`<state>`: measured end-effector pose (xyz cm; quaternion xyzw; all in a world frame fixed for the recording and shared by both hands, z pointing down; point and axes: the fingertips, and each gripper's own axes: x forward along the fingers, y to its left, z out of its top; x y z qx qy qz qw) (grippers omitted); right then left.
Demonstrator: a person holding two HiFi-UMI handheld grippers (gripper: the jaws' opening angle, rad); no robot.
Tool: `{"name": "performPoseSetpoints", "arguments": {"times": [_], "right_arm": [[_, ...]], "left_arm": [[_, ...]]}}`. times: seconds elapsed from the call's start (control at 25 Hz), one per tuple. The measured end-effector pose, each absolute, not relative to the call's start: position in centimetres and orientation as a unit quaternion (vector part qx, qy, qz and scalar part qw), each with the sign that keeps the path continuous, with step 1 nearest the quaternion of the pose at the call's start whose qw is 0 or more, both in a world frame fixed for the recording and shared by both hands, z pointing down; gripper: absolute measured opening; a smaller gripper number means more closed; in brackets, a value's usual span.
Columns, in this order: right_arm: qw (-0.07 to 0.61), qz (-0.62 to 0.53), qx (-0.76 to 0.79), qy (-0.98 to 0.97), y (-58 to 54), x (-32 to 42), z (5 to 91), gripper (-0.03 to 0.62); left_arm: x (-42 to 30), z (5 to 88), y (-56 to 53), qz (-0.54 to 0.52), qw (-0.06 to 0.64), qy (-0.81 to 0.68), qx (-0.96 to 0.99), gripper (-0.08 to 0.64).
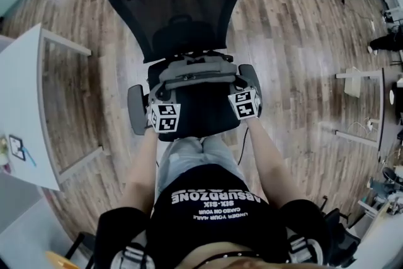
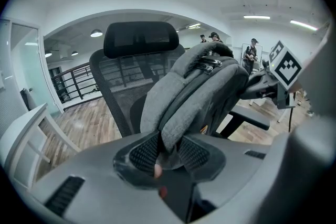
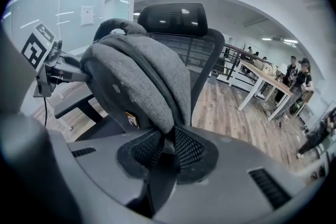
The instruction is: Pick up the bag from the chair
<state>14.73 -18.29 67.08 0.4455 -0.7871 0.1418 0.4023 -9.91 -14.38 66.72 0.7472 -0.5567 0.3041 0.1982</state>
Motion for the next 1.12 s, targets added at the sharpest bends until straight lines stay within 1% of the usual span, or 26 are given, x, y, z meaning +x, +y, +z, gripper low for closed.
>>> {"name": "performPoseSetpoints", "arguments": {"times": [0.12, 0.28, 0.56, 0.8, 1.12], "right_arm": [[0.412, 0.122, 0.439, -0.789, -17.4, 14.8, 66.5, 0.063], [0.398, 0.125, 0.451, -0.789, -16.4, 15.7, 65.5, 0.060], [0.332, 0.171, 0.481, -0.793, -13.0, 17.3, 62.7, 0.057], [0.280, 0.204, 0.491, -0.799, -8.2, 18.1, 59.8, 0.055], [0.233, 0.206, 0.482, -0.819, -2.4, 19.0, 54.1, 0.054]], "left_arm": [[-9.9, 66.1, -13.9, 0.308, 0.196, -0.554, 0.748, 0.109], [-9.2, 64.3, -14.2, 0.300, 0.179, -0.553, 0.757, 0.109], [-7.7, 59.8, -12.6, 0.267, 0.169, -0.546, 0.776, 0.107], [-7.1, 56.8, -8.5, 0.248, 0.170, -0.552, 0.778, 0.101], [-6.0, 51.1, -3.7, 0.214, 0.146, -0.569, 0.781, 0.100]]}}
